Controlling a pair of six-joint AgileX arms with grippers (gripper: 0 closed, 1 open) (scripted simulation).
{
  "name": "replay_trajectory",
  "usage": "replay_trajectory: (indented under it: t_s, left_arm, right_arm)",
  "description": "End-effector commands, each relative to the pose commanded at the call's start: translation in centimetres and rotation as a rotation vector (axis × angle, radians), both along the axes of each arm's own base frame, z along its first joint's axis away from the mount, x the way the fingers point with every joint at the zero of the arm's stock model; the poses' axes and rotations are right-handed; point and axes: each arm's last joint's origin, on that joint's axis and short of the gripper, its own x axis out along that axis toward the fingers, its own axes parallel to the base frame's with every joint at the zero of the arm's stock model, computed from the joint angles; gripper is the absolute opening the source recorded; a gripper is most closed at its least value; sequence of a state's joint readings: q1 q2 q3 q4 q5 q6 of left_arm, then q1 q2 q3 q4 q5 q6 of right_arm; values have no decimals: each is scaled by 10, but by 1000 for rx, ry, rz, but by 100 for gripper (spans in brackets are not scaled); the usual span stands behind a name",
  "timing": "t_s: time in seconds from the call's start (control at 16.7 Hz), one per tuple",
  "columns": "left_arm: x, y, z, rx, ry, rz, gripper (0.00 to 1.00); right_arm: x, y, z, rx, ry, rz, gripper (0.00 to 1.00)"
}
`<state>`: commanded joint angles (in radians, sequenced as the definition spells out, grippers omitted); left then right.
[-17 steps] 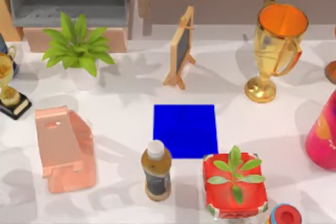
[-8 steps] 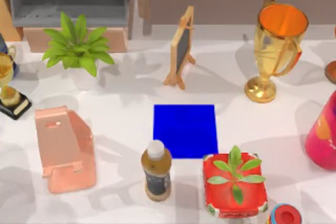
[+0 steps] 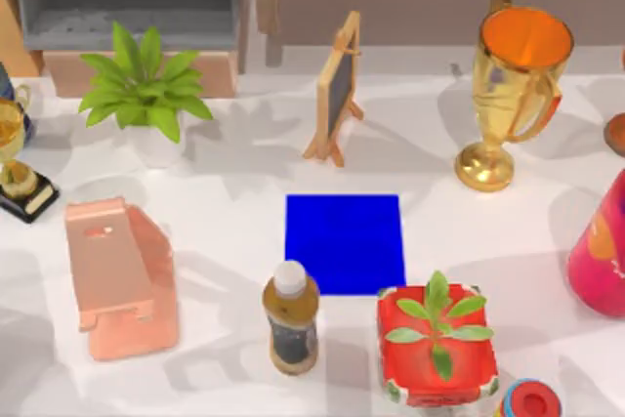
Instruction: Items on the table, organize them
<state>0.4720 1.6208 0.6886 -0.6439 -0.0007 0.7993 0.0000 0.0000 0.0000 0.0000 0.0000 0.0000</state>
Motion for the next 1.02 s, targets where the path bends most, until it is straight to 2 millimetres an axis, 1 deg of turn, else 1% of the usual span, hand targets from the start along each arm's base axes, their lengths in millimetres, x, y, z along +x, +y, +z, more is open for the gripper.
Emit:
replay_trajectory:
  t_s: [0.24, 1.02]
  left_arm:
    - [0, 0, -1, 0, 0, 0, 100]
    - [0, 0, -1, 0, 0, 0, 2]
  right_arm:
    - [0, 0, 0, 0, 0, 0, 100]
    - [0, 0, 0, 0, 0, 0, 100]
